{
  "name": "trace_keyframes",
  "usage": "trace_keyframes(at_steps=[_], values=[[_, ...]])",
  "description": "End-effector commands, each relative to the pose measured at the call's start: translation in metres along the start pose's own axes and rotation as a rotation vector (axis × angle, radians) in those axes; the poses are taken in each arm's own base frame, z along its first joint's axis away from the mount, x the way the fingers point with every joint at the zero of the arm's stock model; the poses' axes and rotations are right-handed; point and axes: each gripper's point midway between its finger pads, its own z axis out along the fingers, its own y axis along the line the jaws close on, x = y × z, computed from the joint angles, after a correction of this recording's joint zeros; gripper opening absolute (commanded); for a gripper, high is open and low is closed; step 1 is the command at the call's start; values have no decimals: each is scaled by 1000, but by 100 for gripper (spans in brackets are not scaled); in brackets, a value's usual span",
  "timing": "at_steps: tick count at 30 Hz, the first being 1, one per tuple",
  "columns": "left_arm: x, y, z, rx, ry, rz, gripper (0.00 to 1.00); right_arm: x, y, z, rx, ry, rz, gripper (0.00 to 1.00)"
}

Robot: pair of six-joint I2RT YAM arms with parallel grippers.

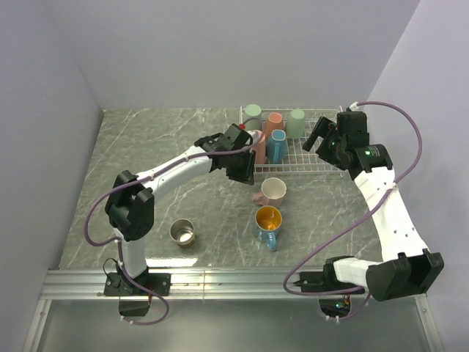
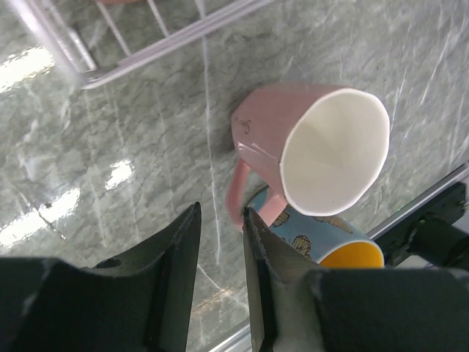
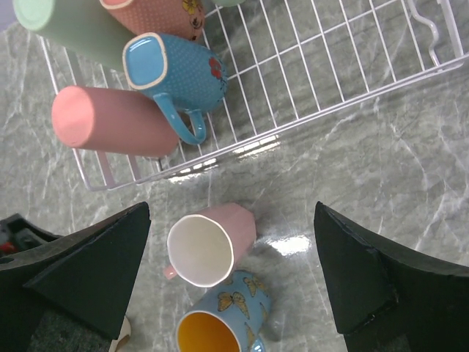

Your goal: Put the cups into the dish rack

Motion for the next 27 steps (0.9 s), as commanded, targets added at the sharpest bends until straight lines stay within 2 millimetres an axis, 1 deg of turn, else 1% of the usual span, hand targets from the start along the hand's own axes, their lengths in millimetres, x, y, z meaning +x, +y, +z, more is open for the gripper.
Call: trace_keyframes(at_steps=[1, 4, 9, 14, 18, 23, 26, 27], values=[[-3, -2, 9, -7, -34, 87, 35, -10, 8, -11, -49, -43, 10, 99], [1, -6, 14, -22, -36, 118, 35, -6, 7, -10, -49, -31, 9, 99], [12, -11, 25, -47, -10, 171, 35, 3, -1, -9, -31, -18, -3, 99], [23, -19, 28, -37, 4, 216, 35, 8, -9, -8, -14, -12, -6, 99], [33, -20, 28, -25, 20, 236, 39, 8, -15, -10, -3, -20, -8, 99], [33, -22, 22, -26, 8, 232, 40, 9, -18, -8, 2, -18, -12, 99], [23, -26, 14, -27, -25, 226, 41, 8, -18, -7, 1, -13, -17, 99], [17, -28, 11, -29, -40, 224, 41, 8, -18, -7, 2, -10, -20, 100]])
